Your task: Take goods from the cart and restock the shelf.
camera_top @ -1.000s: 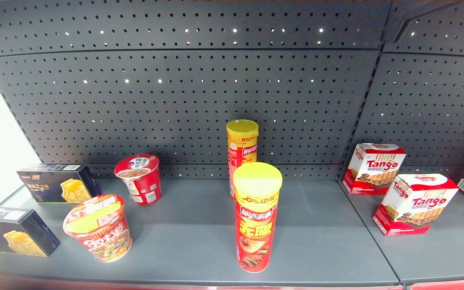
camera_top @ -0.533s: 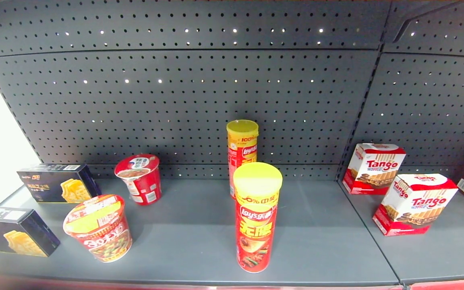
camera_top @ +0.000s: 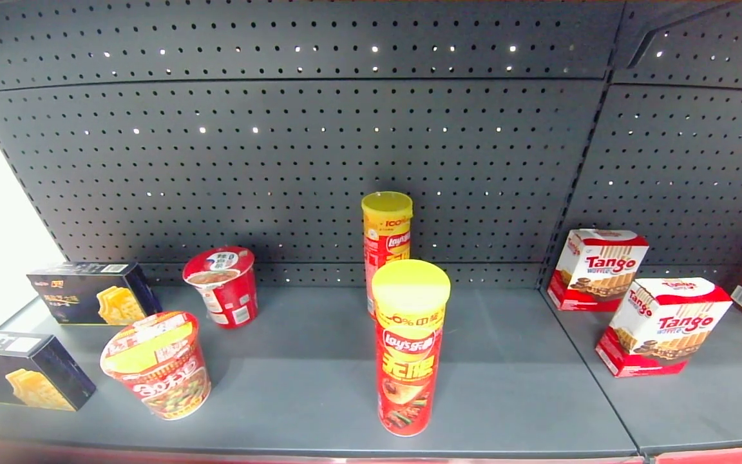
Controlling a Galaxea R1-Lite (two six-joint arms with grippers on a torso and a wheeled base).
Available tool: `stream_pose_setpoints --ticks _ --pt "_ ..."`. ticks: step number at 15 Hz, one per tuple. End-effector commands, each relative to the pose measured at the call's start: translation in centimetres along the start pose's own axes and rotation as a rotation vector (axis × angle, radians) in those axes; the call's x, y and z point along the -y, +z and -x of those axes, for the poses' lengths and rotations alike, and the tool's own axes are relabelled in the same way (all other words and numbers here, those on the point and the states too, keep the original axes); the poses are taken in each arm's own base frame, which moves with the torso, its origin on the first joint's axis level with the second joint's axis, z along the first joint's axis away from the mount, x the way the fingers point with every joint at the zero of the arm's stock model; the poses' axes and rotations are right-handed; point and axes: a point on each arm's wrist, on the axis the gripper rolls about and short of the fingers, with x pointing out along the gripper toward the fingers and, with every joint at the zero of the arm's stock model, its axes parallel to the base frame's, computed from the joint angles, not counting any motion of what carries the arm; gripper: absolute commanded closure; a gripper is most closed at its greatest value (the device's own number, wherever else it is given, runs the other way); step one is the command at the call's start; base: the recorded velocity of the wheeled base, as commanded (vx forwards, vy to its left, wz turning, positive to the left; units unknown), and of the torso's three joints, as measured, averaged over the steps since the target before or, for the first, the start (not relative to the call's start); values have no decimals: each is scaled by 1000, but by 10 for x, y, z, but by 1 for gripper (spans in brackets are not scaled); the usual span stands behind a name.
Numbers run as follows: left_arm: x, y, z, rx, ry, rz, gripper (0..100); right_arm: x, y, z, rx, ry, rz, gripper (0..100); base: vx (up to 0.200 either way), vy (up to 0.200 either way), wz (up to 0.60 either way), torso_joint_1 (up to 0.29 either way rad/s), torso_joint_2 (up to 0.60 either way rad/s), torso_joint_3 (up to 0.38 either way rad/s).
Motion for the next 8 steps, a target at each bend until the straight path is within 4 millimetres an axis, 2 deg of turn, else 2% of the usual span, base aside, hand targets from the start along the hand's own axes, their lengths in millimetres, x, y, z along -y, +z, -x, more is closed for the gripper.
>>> stream_pose_setpoints --ticks 1,2,3,4,6,8 --pt "0 0 0 -2 1 0 0 -6 -5 -74 -212 163 -6 0 0 0 0 0 0 0" --pt "0 0 0 -2 1 0 0 -8 -10 -95 -246 187 -9 0 0 0 0 0 0 0" --pt "0 0 0 -2 1 0 0 -12 -24 -141 -278 191 -10 0 0 0 0 0 0 0" --pt "0 0 0 -2 1 1 0 -14 -33 -165 -290 179 -7 0 0 0 0 0 0 0" --pt "0 0 0 -2 1 0 0 -28 -57 -203 -313 145 -3 0 0 0 0 0 0 0" --pt "0 0 0 -2 1 0 0 -49 -80 -228 -312 123 -71 0 0 0 0 0 0 0"
